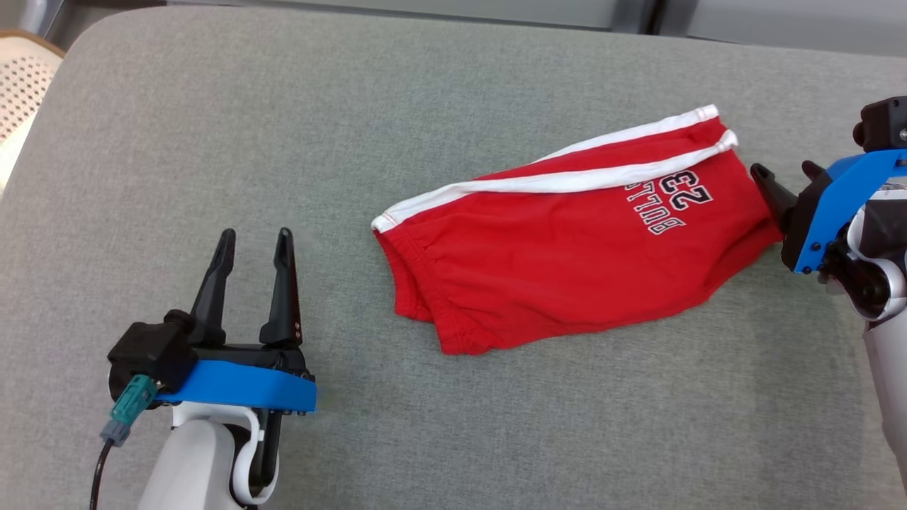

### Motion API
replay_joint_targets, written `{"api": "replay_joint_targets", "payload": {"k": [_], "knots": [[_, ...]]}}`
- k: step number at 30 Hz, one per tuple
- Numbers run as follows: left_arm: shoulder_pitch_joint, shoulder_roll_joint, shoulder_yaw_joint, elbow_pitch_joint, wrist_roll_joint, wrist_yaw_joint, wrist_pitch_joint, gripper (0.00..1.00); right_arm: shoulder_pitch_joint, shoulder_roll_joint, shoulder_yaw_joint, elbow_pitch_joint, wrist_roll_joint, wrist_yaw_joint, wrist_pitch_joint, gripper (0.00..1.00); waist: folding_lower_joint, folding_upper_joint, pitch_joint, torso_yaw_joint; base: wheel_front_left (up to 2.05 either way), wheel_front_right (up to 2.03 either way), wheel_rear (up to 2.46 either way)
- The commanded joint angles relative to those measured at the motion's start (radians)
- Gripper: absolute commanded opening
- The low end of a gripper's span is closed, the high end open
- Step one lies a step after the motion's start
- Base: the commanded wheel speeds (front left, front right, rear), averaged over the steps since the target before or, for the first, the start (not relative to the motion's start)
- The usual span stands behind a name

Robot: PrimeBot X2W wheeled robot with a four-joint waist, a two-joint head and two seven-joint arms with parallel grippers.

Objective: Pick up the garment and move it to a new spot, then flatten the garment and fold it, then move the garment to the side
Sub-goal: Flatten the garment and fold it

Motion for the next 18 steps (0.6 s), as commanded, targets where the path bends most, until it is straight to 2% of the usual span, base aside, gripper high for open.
{"api": "replay_joint_targets", "payload": {"k": [1,10,14,15,16,17,18], "knots": [[0.006,-0.002,0.007,-0.005,0.005,-0.003,-0.004,1.00,-0.010,0.007,-0.005,0.009,-0.004,0.000,-0.007,1.00,0.0001,0.0000,0.010,0.010,0.00,0.00,0.00],[0.011,-0.014,0.009,-0.024,0.004,-0.009,-0.004,1.00,-0.053,0.034,-0.047,0.116,-0.069,0.000,-0.044,1.00,0.0001,0.0000,0.041,0.052,0.00,0.00,0.00],[0.010,-0.010,0.003,-0.027,-0.003,-0.009,-0.004,1.00,-0.045,0.050,-0.020,0.157,-0.092,0.000,-0.026,1.00,0.0001,0.0000,0.044,0.058,0.00,0.00,0.00],[0.010,-0.009,0.004,-0.028,-0.003,-0.010,-0.004,1.00,-0.042,0.051,-0.014,0.161,-0.090,0.000,-0.023,0.60,0.0001,0.0000,0.043,0.057,0.00,0.00,0.00],[0.011,-0.008,0.004,-0.029,-0.003,-0.010,-0.004,1.00,-0.037,0.050,-0.006,0.164,-0.092,0.000,-0.022,0.45,0.0001,0.0000,0.043,0.056,0.00,0.00,0.00],[0.013,-0.007,0.003,-0.029,-0.003,-0.010,-0.004,1.00,-0.032,0.049,0.000,0.165,-0.088,0.000,-0.023,0.15,0.0001,0.0000,0.041,0.055,0.00,0.00,0.00],[0.014,-0.005,0.003,-0.029,-0.004,-0.009,-0.004,1.00,-0.028,0.048,0.006,0.166,-0.083,0.000,-0.024,0.00,0.0001,0.0000,0.040,0.053,0.00,0.00,0.00]]}}
